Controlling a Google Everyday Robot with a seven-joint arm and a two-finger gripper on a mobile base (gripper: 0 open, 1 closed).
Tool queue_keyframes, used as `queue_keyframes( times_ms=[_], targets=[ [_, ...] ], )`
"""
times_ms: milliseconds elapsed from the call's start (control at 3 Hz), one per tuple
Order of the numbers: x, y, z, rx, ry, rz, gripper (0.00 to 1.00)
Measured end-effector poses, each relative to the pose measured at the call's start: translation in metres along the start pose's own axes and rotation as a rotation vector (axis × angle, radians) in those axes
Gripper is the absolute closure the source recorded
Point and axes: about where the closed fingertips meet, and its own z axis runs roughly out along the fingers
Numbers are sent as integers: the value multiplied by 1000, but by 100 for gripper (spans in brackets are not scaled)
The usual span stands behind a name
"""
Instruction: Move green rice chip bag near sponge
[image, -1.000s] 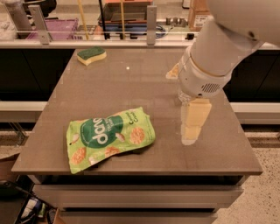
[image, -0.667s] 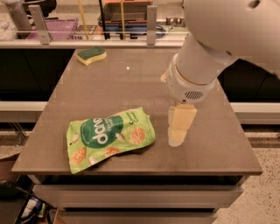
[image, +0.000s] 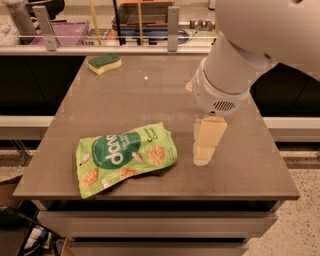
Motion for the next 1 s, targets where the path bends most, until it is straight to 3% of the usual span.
queue_keyframes(
  times_ms=[333, 1000],
  targets=[
    [-13, -1, 3, -28, -13, -11, 0],
    [-63, 2, 28, -90, -62, -27, 0]
  ],
)
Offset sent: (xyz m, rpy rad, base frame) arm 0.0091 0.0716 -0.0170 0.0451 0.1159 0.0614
